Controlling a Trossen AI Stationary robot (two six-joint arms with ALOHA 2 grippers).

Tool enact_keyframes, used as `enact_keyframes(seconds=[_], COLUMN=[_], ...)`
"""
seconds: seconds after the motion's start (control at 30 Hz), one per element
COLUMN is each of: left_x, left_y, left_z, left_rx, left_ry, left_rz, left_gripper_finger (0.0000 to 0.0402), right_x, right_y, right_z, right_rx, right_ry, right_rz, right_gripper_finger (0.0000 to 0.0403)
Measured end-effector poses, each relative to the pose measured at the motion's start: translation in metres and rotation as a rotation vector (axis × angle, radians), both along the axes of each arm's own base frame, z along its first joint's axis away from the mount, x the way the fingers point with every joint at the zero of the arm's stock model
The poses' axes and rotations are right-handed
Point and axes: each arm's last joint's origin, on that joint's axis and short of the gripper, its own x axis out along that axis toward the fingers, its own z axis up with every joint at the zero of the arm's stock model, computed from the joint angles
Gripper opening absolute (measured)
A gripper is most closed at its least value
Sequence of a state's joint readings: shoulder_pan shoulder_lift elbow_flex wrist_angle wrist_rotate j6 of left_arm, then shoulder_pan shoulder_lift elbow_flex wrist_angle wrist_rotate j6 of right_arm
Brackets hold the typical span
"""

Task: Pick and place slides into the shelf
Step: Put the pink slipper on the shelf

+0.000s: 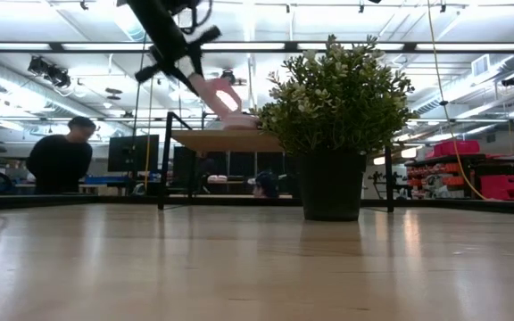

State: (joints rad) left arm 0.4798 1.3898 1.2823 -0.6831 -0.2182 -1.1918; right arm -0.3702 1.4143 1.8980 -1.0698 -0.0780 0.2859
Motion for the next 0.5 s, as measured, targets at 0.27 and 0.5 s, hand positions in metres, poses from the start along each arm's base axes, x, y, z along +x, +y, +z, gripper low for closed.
enact_keyframes(seconds=[0.27, 0.5], left_x=[0.027, 0.031], left_y=[0.000, -0.003], left_z=[-0.026, -0.023], left_rx=[-0.016, -0.069], left_ry=[0.067, -0.041], left_rz=[-0.014, 0.036], left_gripper_finger=[0.0076, 0.0076], right_x=[-0.002, -0.002], right_y=[0.001, 0.003], right_z=[-0.003, -0.004], right_rx=[0.014, 0.016], right_ry=[0.039, 0.046], right_rz=[0.002, 0.009], right_gripper_finger=[0.0248, 0.0248])
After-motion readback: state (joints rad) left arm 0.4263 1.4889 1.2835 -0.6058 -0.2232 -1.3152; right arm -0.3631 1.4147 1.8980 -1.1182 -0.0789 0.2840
